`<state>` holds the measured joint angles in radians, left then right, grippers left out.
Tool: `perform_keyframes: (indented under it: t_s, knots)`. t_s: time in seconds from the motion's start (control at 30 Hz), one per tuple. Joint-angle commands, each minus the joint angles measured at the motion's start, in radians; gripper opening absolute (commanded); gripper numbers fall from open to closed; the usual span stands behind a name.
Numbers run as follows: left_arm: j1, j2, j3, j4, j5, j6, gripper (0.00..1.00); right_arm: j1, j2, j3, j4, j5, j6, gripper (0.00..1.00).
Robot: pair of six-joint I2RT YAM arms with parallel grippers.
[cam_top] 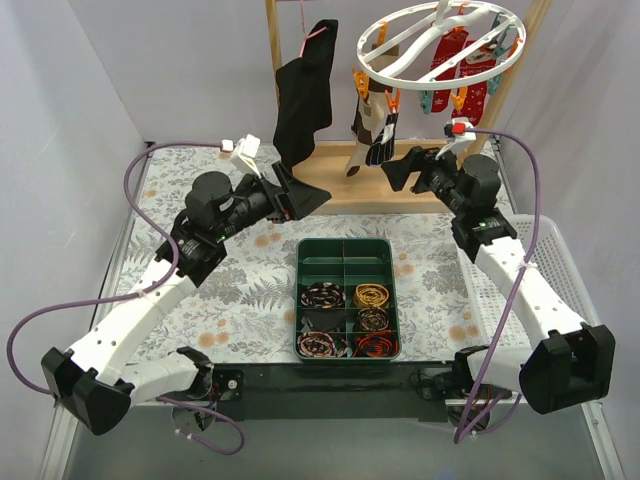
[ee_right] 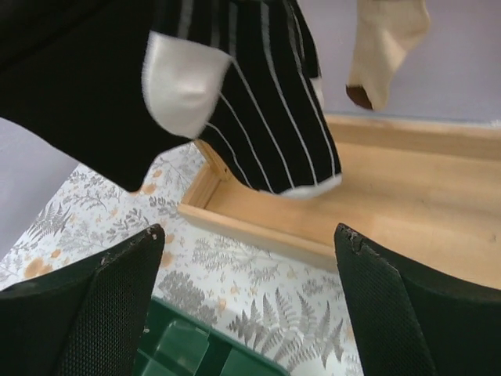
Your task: Remove the socks clipped to the hanger
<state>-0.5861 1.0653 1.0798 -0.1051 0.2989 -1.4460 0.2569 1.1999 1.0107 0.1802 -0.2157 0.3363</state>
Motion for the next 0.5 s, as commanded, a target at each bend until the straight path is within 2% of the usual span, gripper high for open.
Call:
perform_keyframes:
  t_s: [0.0,0.17,0.33,0.47]
  knots:
    - [0.005,0.051,0.124,-0.03,0.085,0.038,0.9,0.096,0.01,0.017,0.246,0.067,-0.088,0.91]
    - [0.005,0.088,0.198,-0.036,0.112,0.029,0.88,0.192,0.027,-0.017,0.337,0.211,-0.135,0.88]
    - [0.005,0.11,0.213,-0.034,0.134,0.01,0.86,0.228,0.075,-0.015,0.363,0.526,-0.14,0.86]
    - [0.005,0.128,0.226,-0.041,0.129,0.027,0.86,0.229,0.118,-0.012,0.422,0.564,-0.135,0.81]
